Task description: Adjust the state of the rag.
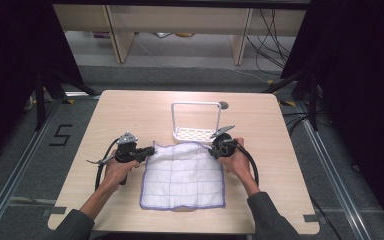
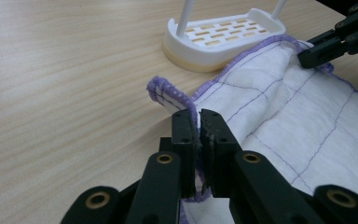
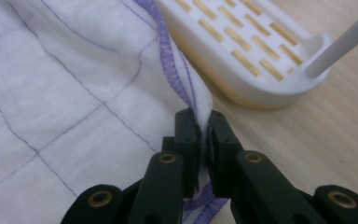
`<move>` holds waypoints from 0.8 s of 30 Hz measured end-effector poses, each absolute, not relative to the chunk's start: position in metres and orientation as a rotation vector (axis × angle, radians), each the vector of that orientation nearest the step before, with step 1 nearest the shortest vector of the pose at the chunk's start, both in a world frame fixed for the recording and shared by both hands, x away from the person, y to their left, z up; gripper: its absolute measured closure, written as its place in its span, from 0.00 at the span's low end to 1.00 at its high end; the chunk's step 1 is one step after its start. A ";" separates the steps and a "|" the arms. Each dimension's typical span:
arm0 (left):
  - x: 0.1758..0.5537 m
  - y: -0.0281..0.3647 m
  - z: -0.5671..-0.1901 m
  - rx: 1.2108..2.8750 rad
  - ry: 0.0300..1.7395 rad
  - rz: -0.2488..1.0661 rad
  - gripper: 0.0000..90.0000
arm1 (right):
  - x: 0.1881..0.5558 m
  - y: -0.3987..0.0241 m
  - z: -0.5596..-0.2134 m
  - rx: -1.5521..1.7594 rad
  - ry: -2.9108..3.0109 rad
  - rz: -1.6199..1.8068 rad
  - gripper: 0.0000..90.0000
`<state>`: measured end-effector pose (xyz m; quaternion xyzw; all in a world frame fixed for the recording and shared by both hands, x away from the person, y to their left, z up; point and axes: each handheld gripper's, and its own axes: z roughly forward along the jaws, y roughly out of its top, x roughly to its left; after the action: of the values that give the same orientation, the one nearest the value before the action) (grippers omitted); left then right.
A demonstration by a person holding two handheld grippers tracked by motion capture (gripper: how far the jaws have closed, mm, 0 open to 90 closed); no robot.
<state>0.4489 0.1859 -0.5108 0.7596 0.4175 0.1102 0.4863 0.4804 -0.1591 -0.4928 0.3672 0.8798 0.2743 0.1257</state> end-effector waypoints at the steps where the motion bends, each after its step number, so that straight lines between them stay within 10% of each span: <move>1: 0.449 0.186 -0.511 1.857 1.013 0.266 0.93 | 0.481 -0.158 -0.494 1.080 2.559 0.793 0.94; 11: 0.440 0.181 -0.515 1.935 1.000 0.255 0.92 | 0.463 -0.156 -0.490 0.953 2.588 0.731 0.85; 17: 0.436 0.184 -0.511 1.910 1.072 0.295 0.63 | 0.454 -0.158 -0.481 0.985 2.514 0.762 0.64; 24: 0.402 0.198 -0.494 1.893 1.027 0.301 0.56 | 0.417 -0.174 -0.462 1.023 2.458 0.845 0.55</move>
<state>0.4025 0.1983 -0.4940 0.7708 0.4181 0.1227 0.4647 0.4172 -0.1741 -0.4623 0.3608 0.8666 0.2981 0.1734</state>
